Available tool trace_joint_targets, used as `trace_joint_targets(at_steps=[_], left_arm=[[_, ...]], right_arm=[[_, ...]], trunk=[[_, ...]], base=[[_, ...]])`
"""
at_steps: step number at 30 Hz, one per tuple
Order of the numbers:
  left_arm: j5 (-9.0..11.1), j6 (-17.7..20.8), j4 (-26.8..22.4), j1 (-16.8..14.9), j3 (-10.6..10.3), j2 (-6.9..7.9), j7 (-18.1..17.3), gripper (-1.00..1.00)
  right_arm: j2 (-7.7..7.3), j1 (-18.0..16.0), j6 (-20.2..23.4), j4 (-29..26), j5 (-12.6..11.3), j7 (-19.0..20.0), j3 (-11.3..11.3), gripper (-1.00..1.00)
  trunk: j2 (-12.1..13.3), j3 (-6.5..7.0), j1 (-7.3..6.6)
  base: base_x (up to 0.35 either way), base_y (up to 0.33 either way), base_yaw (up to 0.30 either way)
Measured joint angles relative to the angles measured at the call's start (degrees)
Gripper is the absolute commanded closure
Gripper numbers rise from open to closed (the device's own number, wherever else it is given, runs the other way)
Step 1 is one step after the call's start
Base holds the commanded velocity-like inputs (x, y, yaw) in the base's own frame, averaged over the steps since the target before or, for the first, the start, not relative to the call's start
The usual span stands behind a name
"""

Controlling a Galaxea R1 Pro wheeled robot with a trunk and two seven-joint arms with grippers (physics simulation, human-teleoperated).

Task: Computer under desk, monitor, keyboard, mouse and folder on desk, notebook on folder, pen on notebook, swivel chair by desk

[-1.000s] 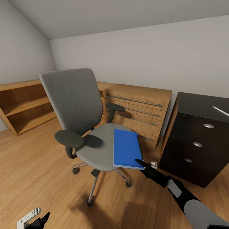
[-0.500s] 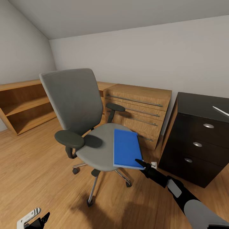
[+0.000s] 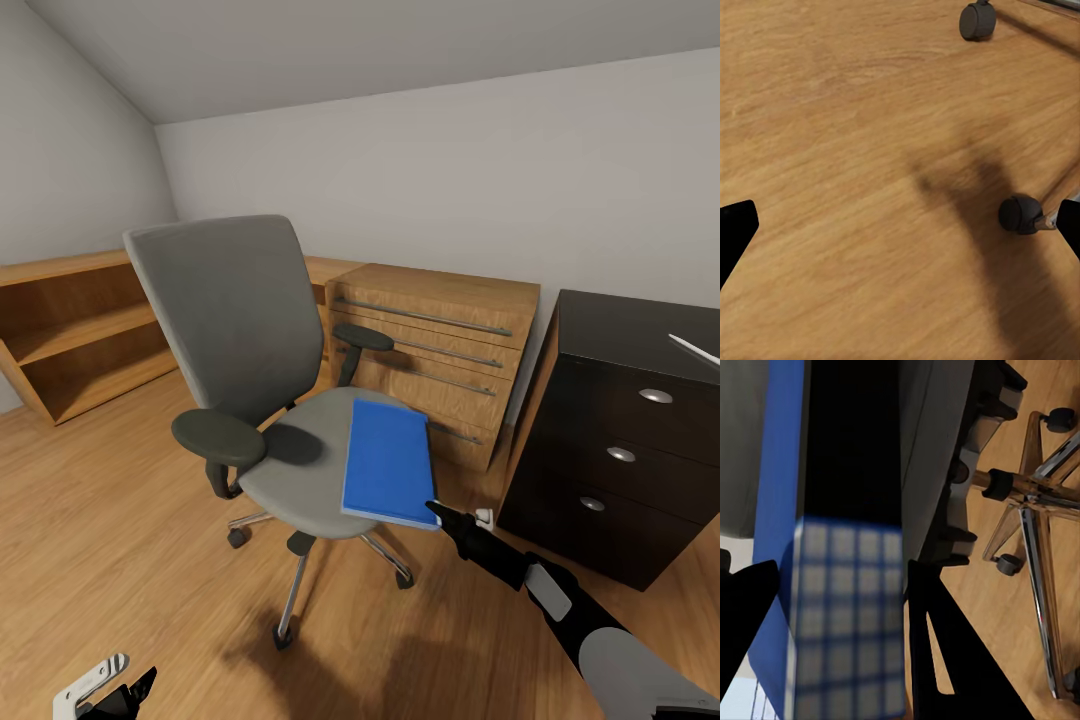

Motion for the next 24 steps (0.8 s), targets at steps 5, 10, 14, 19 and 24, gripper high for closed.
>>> trace_joint_targets(at_steps=[5,10,14,19,24], left_arm=[[0.0,0.0,0.0,0.0,0.0,0.0,-0.1,-1.0],[0.0,0.0,0.0,0.0,0.0,0.0,-0.1,-1.0],[0.0,0.0,0.0,0.0,0.0,0.0,-0.1,-1.0],[0.0,0.0,0.0,0.0,0.0,0.0,-0.1,-1.0],[0.0,0.0,0.0,0.0,0.0,0.0,-0.1,-1.0]], right_arm=[[0.0,0.0,0.0,0.0,0.0,0.0,-0.1,1.0],[-0.01,0.0,0.0,-0.1,0.0,0.0,-0.1,1.0],[-0.01,0.0,0.1,-0.1,-0.1,0.0,-0.1,1.0],[0.0,0.0,0.1,0.0,-0.1,0.0,-0.1,1.0],[-0.02,0.0,0.0,0.0,0.0,0.0,0.0,1.0]], trunk=[[0.0,0.0,0.0],[0.0,0.0,0.0],[0.0,0.0,0.0],[0.0,0.0,0.0],[0.0,0.21,-0.03]], base=[[0.0,0.0,0.0],[0.0,0.0,0.0],[0.0,0.0,0.0],[0.0,0.0,0.0],[0.0,0.0,0.0]])
